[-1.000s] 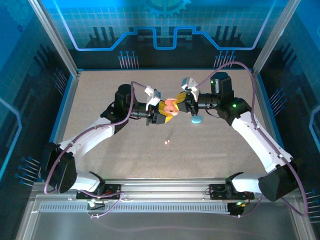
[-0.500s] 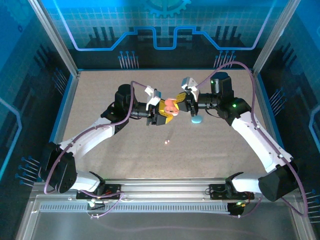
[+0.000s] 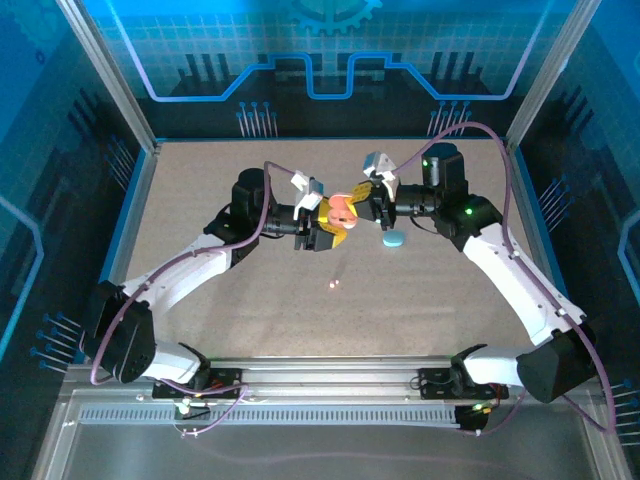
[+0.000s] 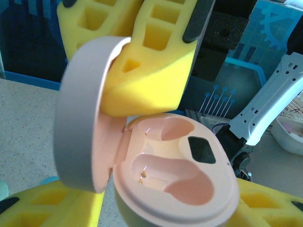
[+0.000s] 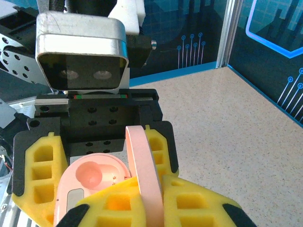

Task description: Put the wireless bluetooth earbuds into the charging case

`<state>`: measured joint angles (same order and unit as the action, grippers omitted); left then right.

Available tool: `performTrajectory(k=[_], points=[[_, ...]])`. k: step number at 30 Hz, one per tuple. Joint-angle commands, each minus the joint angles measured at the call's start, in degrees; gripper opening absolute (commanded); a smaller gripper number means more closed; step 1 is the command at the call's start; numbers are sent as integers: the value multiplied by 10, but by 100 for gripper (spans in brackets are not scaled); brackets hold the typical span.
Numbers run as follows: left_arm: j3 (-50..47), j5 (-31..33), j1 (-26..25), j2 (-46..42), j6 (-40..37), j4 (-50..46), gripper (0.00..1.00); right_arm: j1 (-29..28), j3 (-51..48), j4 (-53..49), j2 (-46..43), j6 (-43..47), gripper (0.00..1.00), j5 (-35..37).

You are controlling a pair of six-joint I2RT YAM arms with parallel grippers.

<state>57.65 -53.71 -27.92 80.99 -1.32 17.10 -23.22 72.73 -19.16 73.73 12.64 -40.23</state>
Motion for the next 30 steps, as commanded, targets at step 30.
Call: performTrajectory(k=[30], points=[[2,5,-4,7,29,58,49,-10,-20,30,-19,-16,13,11]])
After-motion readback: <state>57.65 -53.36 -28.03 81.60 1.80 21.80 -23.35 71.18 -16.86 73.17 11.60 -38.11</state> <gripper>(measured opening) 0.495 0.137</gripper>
